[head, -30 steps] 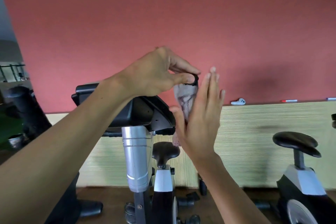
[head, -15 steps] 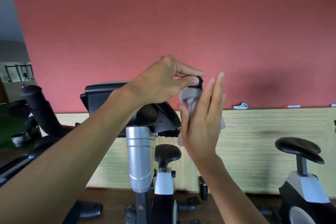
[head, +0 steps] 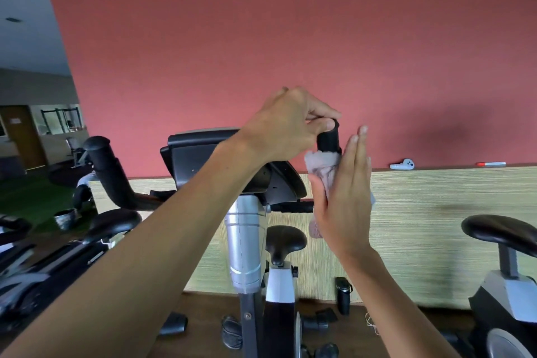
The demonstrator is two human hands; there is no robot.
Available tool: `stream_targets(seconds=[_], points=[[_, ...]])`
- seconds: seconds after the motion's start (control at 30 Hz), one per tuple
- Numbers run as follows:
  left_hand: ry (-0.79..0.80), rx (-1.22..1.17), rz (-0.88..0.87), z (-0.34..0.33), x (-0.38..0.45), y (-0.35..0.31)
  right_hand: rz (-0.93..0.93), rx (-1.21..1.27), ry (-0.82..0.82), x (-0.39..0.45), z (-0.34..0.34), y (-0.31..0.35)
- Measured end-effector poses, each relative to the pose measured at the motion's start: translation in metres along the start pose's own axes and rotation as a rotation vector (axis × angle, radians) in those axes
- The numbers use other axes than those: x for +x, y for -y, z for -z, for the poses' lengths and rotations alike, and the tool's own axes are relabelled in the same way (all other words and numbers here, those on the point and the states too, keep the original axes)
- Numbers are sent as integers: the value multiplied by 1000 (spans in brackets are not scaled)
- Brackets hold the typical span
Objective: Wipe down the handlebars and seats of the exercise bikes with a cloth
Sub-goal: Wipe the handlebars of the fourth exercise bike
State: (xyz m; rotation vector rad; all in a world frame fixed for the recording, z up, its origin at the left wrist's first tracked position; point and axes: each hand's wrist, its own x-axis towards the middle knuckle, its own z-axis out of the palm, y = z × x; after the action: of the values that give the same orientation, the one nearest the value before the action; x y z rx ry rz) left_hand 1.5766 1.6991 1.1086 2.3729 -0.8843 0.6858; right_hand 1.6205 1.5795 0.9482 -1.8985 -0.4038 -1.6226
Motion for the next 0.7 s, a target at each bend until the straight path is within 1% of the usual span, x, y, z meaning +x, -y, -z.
stream_targets(seconds=[0.1,0.17,0.33,0.4,0.5,0.57,0.63,0.7], points=[[-14,1,13,2,-1,-1,7,93,-28,32,5,18],[-33,3,24,1,-2,0,22,126,-31,40,5,20],[-77,36,47,-4,-7,-4,-47,167,86,5,2,-8],[-86,75,52,-6,-8,-7,-118,218,178,-11,5,-19],[-91,114,47,-6,-11,-13,-216,193,333,-35,17,-37],[-94,167,52,-8,-12,-15,-332,174,338,-53,32,-51],[-117,225,45,-10,-12,-17,-443,140,279,-69,51,-65],[-136,257,30,-12,-12,-21,-492,65,287,-81,67,-84]])
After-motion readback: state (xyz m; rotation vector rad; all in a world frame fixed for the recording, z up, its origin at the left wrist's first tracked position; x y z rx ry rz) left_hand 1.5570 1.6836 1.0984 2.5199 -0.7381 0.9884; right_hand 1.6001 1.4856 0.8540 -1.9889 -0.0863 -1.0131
